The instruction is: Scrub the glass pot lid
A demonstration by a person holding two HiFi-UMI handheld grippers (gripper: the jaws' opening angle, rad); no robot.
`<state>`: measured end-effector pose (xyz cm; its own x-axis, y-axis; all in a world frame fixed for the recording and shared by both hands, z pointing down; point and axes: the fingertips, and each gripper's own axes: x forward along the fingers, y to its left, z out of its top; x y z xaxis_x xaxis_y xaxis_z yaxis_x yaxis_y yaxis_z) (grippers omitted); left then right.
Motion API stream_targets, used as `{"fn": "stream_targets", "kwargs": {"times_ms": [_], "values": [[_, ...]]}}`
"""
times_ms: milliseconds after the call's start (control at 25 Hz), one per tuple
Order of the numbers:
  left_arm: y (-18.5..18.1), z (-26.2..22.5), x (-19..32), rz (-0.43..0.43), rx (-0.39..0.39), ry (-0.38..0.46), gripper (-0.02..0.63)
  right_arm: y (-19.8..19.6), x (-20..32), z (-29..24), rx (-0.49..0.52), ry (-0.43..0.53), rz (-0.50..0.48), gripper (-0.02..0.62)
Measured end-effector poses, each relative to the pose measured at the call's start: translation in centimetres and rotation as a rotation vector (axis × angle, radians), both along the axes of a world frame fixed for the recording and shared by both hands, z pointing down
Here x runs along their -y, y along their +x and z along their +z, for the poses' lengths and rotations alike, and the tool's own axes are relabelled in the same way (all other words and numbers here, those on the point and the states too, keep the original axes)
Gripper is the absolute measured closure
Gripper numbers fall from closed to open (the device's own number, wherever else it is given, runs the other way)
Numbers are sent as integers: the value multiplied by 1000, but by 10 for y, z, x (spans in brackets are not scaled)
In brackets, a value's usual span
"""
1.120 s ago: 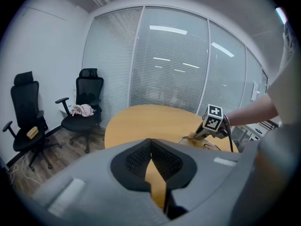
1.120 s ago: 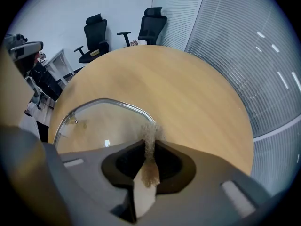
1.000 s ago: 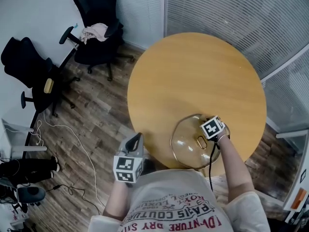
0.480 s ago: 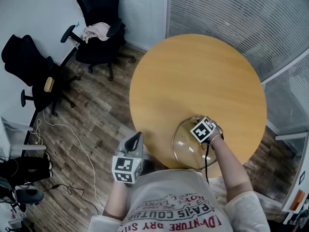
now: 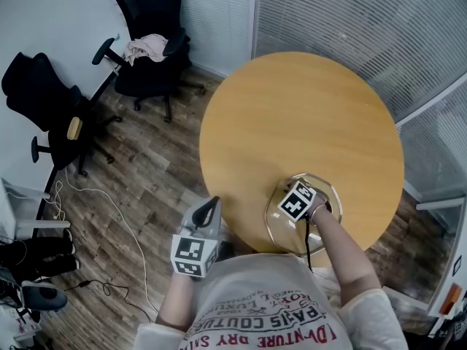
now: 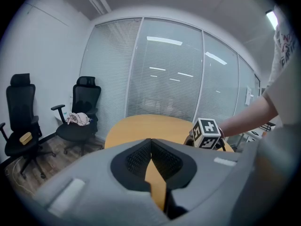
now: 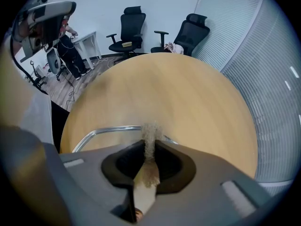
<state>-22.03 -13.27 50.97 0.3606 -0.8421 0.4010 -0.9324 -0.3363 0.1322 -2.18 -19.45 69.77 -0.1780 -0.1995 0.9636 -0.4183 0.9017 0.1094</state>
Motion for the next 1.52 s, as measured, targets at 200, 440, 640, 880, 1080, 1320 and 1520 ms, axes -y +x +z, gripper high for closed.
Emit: {"fn": "stream_targets", "kwargs": {"times_ms": [200,440,640,880,1080,1320,1520], "values": [[3,-12,-7,62,-14,66,598,-20,-31,-3,9,-29,-147,531],[10,-17,-9,141,33,101,598,-29,-59,-1,-25,-36,-313,531],[5,-15,-12,175,37,91,598,-39,-84,-2,-28,-61,-374,531],[-1,-3,-12,204,32,53,598,-40,-105,-3,11,-76,-365,531],[6,6,-20,264,36,38,598,-33,-126,-1,42,-68,-337,531],[17,8,-29,332,46,23,598,-19,-154,-4,67,-127,-239,531],[26,10,-38,370,41,12,598,-8,-178,-6,81,-143,-145,531]]}}
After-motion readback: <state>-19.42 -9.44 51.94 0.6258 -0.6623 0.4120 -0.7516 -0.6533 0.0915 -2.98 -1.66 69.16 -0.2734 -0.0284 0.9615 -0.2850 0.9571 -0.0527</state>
